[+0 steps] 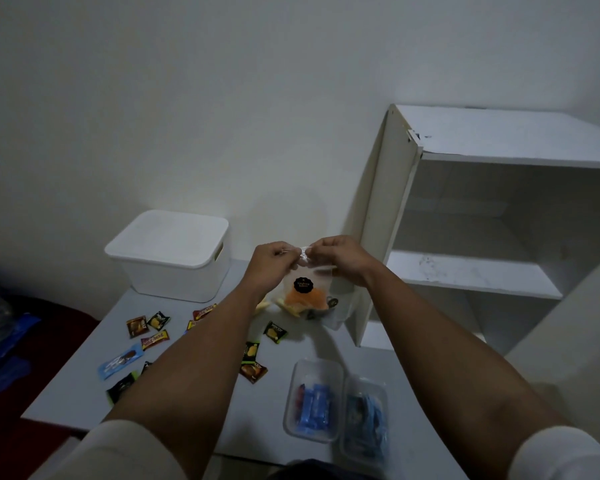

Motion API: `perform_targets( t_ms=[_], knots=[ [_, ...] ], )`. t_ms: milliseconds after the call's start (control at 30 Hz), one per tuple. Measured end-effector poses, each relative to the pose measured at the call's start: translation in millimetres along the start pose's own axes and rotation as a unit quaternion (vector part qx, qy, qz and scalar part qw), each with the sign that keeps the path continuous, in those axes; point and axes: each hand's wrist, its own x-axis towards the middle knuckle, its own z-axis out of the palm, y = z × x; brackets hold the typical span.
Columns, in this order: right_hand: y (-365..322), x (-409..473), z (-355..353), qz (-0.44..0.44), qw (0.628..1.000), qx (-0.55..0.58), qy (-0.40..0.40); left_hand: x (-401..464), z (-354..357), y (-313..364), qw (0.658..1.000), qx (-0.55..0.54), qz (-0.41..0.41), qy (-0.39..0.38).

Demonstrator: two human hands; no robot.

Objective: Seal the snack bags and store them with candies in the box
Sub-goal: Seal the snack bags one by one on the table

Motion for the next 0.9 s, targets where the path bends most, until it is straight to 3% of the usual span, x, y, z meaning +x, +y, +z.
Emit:
perform_targets(
  t_ms=[567,900],
  knots=[
    [22,1,8,-0.005,0.991,0.110,0.080,7,-11,-11,0.997,-0.039,-0.029,0.065],
    [17,26,32,0.006,0.986,0.126,0.110,28,-40,-15,0.996,-0.053,-0.058,0.042]
  ],
)
